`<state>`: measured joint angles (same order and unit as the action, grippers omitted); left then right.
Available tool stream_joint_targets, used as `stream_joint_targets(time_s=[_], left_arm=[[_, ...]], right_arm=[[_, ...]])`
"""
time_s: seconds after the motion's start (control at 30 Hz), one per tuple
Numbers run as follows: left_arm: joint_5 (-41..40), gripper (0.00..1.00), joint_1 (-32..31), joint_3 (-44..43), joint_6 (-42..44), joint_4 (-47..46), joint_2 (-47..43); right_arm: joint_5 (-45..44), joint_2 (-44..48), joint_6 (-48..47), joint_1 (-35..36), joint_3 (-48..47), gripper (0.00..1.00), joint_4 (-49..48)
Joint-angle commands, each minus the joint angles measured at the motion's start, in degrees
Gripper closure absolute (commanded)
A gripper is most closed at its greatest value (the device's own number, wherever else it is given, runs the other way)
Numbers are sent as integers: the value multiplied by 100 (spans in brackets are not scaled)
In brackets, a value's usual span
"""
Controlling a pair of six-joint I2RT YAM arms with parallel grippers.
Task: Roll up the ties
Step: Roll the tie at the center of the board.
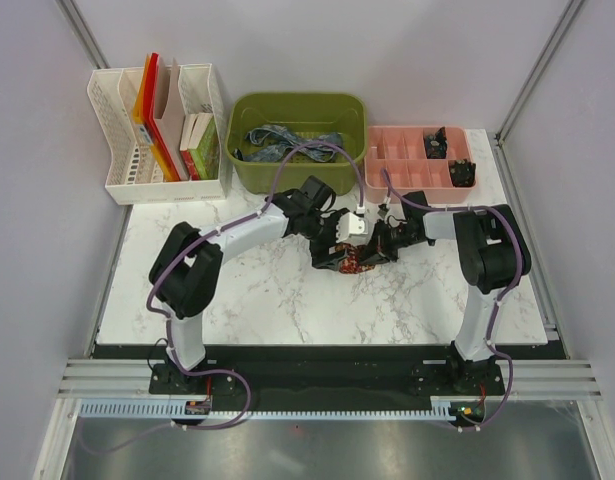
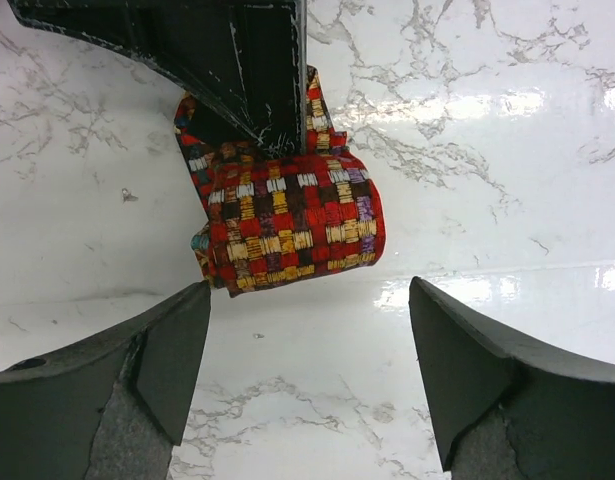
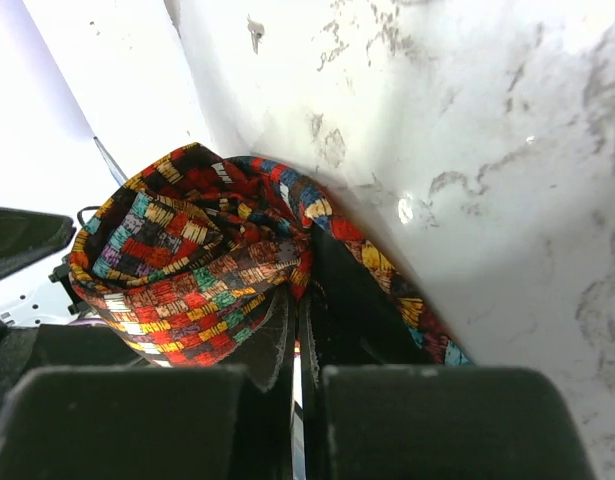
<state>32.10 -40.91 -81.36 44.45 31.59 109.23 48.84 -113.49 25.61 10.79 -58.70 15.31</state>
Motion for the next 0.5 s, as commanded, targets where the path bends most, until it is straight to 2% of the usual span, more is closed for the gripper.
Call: stream_joint_targets(time_s=[0.0,0.3,0.43,0.47], left_arm=[[77,12,21,217,82,-451,-42],[165,9,-40,-19,-67,-812,362],[130,17,-119,-274,-155,-857,643],[121,23,-137,-327,-156,-865,704]], right_arm=[[-1175,-358,-363,29,16,100,95],[-1201,-490,-302,125,-28,100,95],[-1131,-560,-240,222,-54,100,60],[-1122,-569,-214,231,-63,100,42]])
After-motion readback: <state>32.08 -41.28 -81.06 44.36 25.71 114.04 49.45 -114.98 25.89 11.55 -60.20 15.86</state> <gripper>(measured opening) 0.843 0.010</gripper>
